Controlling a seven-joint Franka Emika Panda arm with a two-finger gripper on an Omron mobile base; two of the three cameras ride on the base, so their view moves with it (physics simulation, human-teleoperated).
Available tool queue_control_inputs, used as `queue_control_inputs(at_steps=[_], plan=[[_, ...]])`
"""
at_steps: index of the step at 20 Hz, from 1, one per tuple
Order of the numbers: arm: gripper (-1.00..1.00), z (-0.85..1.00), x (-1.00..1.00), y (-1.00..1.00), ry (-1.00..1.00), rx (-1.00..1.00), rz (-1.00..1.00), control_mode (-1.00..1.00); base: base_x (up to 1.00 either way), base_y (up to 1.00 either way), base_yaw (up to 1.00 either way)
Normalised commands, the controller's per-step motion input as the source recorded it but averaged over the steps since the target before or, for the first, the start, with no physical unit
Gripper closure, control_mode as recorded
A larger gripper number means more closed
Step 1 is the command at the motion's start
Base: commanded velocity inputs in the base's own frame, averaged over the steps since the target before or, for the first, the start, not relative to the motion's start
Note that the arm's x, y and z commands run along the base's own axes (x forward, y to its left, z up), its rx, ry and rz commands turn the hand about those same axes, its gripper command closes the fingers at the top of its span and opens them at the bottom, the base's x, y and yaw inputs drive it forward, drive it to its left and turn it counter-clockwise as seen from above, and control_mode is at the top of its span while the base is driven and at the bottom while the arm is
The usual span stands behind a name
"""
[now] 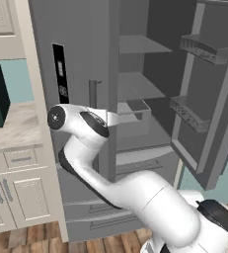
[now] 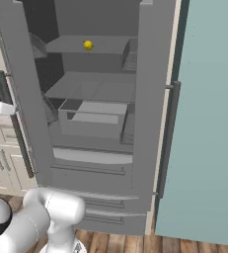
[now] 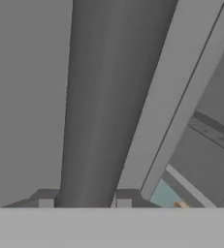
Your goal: Retrieve a lemon from the fridge and place it on the cutting board with the fish.
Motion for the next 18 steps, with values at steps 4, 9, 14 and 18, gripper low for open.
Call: queue_control_inputs(at_steps=[4, 9, 14, 18], plan=[[1.00, 0.00, -0.34, 0.97, 0.04, -0.07, -0.27, -1.00, 0.00, 0.00, 0.00], [-1.00, 0.00, -0.03, 0.38, 0.02, -0.06, -0.14, -1.00, 0.00, 0.00, 0.00], [-1.00, -0.03, 0.00, 0.33, 0.00, 0.00, -0.01, -1.00, 0.00, 0.00, 0.00], [-1.00, -0.06, -0.15, 0.37, 0.04, 0.00, -0.07, -1.00, 0.00, 0.00, 0.00]])
